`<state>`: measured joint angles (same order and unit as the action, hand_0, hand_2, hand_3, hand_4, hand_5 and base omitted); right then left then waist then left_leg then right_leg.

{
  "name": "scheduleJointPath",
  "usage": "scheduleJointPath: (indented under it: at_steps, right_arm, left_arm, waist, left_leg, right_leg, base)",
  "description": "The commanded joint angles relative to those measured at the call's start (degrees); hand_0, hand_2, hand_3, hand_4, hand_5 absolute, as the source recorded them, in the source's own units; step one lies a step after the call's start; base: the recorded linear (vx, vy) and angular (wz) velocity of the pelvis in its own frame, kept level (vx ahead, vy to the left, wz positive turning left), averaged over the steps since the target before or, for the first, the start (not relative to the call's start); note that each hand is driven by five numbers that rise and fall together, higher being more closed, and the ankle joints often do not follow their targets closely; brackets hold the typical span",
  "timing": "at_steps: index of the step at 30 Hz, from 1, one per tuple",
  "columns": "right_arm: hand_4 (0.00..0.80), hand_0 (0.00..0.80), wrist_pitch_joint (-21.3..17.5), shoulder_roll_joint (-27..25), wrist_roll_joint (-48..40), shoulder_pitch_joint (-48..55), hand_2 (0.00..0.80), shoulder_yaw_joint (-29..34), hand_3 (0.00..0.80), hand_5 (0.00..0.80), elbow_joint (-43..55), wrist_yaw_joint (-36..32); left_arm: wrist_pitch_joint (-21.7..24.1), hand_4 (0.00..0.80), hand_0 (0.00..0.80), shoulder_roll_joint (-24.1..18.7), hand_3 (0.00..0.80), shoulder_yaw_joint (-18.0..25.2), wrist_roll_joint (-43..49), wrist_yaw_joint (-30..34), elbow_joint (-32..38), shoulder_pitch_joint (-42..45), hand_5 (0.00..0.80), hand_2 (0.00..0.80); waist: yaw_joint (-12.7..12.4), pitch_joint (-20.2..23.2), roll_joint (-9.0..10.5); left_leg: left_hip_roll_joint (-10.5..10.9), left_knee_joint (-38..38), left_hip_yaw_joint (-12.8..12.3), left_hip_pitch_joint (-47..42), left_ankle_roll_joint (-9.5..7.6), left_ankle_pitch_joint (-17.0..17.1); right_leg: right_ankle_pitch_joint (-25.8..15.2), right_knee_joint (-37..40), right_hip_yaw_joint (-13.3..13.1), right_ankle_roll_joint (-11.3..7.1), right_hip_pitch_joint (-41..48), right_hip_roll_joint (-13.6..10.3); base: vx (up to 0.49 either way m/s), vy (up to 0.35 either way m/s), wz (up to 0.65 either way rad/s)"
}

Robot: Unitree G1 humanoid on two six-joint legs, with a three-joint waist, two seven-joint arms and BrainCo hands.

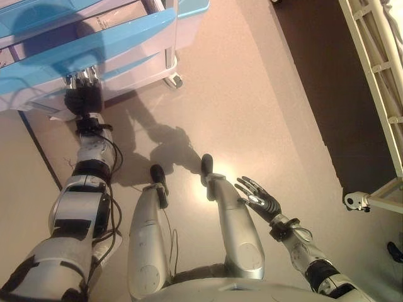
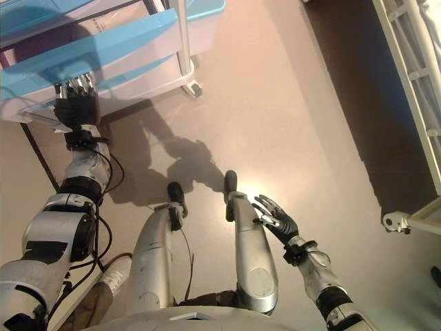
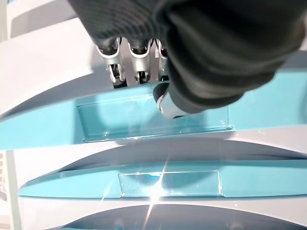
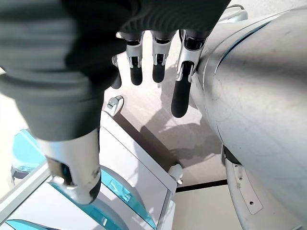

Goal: Open the drawer and pick up the medicine

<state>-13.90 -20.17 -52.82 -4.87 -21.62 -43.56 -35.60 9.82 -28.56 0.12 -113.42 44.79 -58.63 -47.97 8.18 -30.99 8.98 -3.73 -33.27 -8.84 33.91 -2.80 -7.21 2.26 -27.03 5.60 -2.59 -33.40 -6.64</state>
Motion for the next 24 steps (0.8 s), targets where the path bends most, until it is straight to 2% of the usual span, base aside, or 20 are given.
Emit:
scheduleJointPath:
  at_steps: [1,13,21,24]
  right_arm:
    - [0.0,0.0,1.28,-0.51,1.87,6.24,0.0,-5.0,0.0,0.0,1.78,-0.45]
    - [0.0,0.0,2.0,0.21,2.19,6.63,0.0,-5.05,0.0,0.0,6.32,2.32]
    - [0.0,0.0,3.42,0.71,2.89,7.29,0.0,-4.12,0.0,0.0,10.36,4.43]
    - [0.0,0.0,4.27,0.88,3.17,7.61,0.0,-3.74,0.0,0.0,11.49,4.69]
  left_arm:
    - [-0.8,0.8,0.8,-4.12,0.8,1.03,0.42,9.69,10.94,-3.94,0.8,0.8]
    - [-8.0,0.8,0.8,1.74,0.8,2.0,0.42,14.28,6.73,10.97,0.8,0.8]
    - [-10.0,0.8,0.8,9.16,0.8,1.84,6.56,14.61,4.86,24.34,0.8,0.8]
    - [-9.19,0.8,0.8,11.37,0.8,1.19,9.6,13.5,4.6,27.7,0.8,0.8]
  waist:
    - [-2.17,1.19,-1.24]
    - [-4.75,1.19,-0.34]
    - [-6.94,1.19,0.73]
    - [-7.54,1.19,1.32]
  left_leg:
    - [2.93,6.42,0.18,-4.06,0.83,-2.74]
    - [2.99,9.72,2.67,-7.31,2.14,-0.4]
    - [2.88,10.84,4.62,-8.86,2.67,0.61]
    - [2.63,10.99,5.17,-9.09,2.86,1.0]
  right_leg:
    - [3.23,-1.04,1.51,-1.0,1.71,2.05]
    - [5.56,-0.42,4.45,0.29,6.54,2.95]
    - [7.16,-1.44,6.79,0.81,8.99,3.35]
    - [7.48,-1.58,7.42,0.94,9.69,3.59]
  base:
    - [-0.054,-0.073,0.02]
    - [-0.05,-0.078,0.09]
    - [-0.041,-0.072,0.14]
    - [-0.028,-0.072,0.17]
